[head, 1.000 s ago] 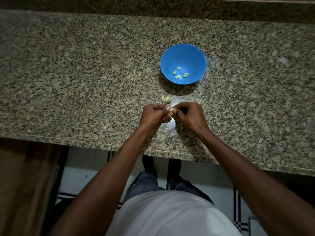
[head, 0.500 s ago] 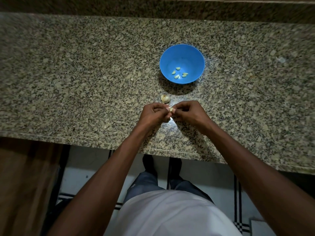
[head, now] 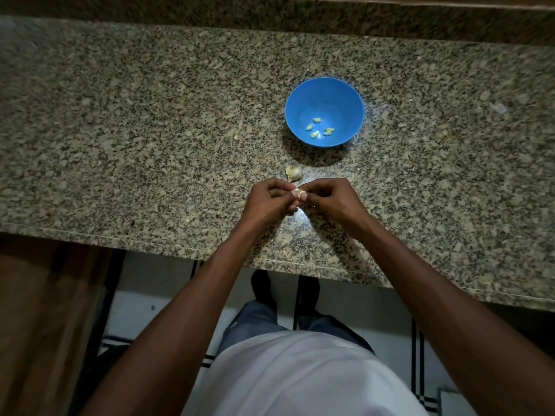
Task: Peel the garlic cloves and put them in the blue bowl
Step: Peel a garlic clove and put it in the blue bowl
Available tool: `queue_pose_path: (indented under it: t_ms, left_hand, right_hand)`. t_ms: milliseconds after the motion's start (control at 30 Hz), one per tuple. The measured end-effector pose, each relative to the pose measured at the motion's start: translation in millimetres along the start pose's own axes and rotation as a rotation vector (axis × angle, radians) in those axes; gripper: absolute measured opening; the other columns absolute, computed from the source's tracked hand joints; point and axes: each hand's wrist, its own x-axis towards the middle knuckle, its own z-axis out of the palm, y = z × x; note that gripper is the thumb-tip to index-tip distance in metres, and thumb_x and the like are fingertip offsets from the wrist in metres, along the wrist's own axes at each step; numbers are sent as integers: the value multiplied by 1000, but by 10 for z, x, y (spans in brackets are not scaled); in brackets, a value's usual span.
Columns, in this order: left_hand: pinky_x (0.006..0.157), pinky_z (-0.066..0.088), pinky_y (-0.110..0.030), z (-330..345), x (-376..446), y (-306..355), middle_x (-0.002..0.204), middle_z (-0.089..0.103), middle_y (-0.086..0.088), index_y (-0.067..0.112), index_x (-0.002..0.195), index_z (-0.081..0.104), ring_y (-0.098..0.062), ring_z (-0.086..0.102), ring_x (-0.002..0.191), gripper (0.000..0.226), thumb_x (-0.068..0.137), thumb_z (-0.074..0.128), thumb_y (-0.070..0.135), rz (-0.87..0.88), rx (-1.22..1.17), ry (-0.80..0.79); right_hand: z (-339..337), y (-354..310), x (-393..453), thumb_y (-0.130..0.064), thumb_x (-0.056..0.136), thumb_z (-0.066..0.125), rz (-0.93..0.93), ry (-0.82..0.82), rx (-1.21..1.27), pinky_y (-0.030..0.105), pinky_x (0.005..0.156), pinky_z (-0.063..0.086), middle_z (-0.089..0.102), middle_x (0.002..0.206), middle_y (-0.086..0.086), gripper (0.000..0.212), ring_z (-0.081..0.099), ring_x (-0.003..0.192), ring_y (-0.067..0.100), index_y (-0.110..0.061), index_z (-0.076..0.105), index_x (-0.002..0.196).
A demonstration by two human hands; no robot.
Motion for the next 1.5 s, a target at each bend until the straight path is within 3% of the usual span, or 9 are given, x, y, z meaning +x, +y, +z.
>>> queue_pose_path:
  t_ms: [300,467,667,800,900,1033,1233,1400,1500]
  left_hand:
    - [77,64,-35,-16,72,-96,90,77,-1,16,96,76,-17,75,82,10,88,81,20,133,325,121]
    - [70,62,-31,24,77,-111,92,75,3,18,101,79,-7,69,77,17,93,70,7,245,539,177]
    - [82,65,-39,56,5,-88,100,80,-1,15,110,80,-14,77,91,22,91,81,25,230,313,88]
    - [83,65,-41,94,-41,-42,95,80,-14,0,106,79,-24,79,86,23,86,84,8,121,35,64]
    - [74,65,-30,89,-64,-2,96,78,-23,-10,106,75,-22,78,80,23,84,80,-6,99,-18,50]
    - [76,65,-32,69,-54,-22,92,79,-15,-3,99,79,-25,79,86,19,82,85,0,140,83,64]
    - [82,65,-44,-10,-58,-118,86,79,-11,5,96,79,-26,79,82,16,83,87,9,164,114,96]
    - [83,65,-46,-76,-107,-147,86,80,-9,8,98,80,-27,78,82,13,86,84,11,161,83,140]
    - [89,63,-45,-147,-120,-170,93,80,-5,9,98,82,-22,78,90,13,85,85,11,176,82,156]
  right_hand:
    - [-10,4,9,-14,87,86,90,50,25,57,86,63,80,85,12,15,79,83,32,-5,80,97]
    - [-36,25,-1,-25,87,84,80,40,-37,58,88,62,81,85,7,12,79,84,28,-14,81,91]
    - [-9,-8,-21,-23,90,83,94,52,65,58,88,62,80,86,13,20,78,86,35,-5,80,99]
    - [2,-6,-24,-18,92,80,75,40,93,59,87,62,79,87,17,18,77,88,41,-2,80,101]
    - [-31,-7,-26,-15,93,79,101,9,113,51,84,61,79,89,19,13,76,88,40,-3,81,98]
    - [-36,-39,-66,-6,93,77,254,-8,265,36,78,59,77,99,27,13,71,85,29,3,79,102]
    - [-96,8,-67,-7,86,84,93,45,-52,39,78,64,80,85,10,13,79,82,26,-8,81,99]
    - [-81,-96,-88,-19,92,81,-63,138,-374,8,58,48,81,90,-2,10,71,70,0,-14,85,99]
    - [-81,-98,-109,-18,88,83,-128,151,-455,21,62,60,80,81,-2,6,72,64,3,-12,85,87]
